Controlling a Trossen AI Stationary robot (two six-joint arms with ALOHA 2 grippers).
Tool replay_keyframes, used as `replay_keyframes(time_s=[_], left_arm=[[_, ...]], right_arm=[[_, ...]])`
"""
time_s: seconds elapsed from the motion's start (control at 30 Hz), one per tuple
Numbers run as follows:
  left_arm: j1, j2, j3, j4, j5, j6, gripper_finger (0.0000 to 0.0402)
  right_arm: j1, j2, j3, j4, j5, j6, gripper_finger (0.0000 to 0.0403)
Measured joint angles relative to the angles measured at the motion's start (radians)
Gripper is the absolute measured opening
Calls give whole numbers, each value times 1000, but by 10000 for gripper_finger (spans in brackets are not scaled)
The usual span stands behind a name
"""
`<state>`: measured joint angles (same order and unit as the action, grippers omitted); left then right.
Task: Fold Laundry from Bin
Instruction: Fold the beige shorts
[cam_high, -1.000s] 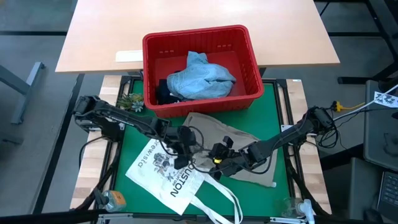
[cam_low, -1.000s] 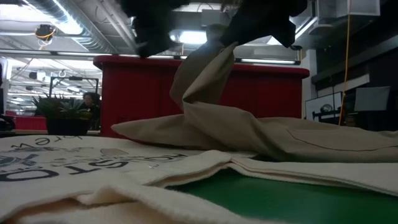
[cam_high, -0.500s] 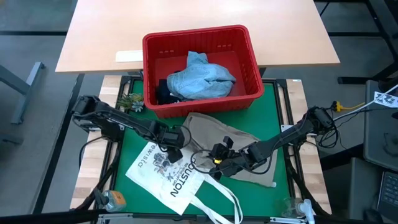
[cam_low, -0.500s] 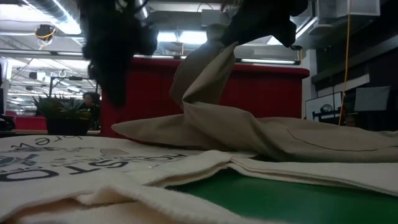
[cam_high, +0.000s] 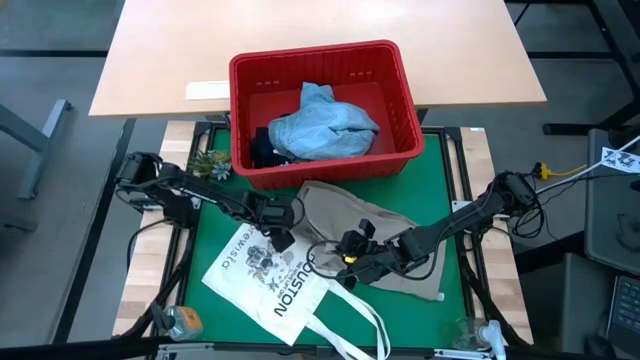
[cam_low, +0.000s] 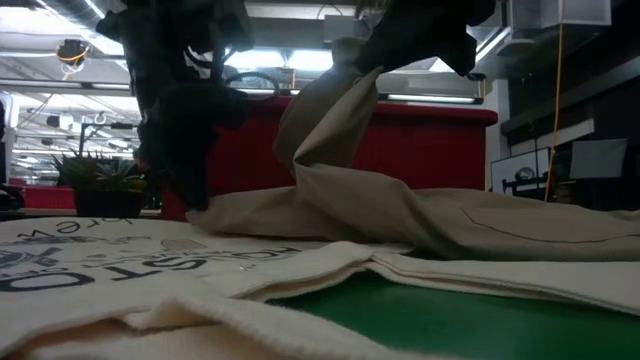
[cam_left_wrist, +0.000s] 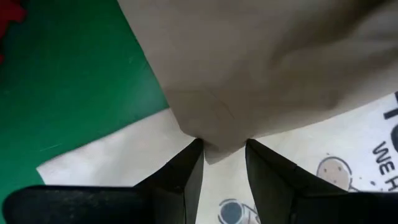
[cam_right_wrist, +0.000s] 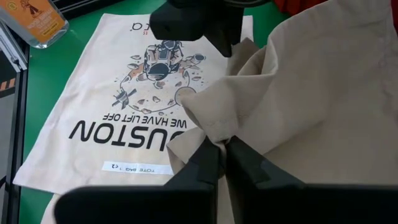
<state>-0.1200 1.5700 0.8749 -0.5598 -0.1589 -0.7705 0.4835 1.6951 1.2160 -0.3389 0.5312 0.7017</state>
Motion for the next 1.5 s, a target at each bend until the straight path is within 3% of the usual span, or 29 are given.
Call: replay_keyframes(time_s=[0.23,0.57,0.93,1.1,1.5], left_arm=[[3,0,-1,13,8,53,107],[3,0,-1,76,24,74,6],[-30,0,103,75,169,112,2],[-58,0,199,100,177,127,1],[-90,1,245,446,172,126,0]], right_arm=[[0,0,0,0,0,0,15],[0,0,0,0,0,0,15],[0,-1,0,-3,36,25,15],[2,-7,0,-18,36,33,15],[81,-72,0,-144,91,166,14]])
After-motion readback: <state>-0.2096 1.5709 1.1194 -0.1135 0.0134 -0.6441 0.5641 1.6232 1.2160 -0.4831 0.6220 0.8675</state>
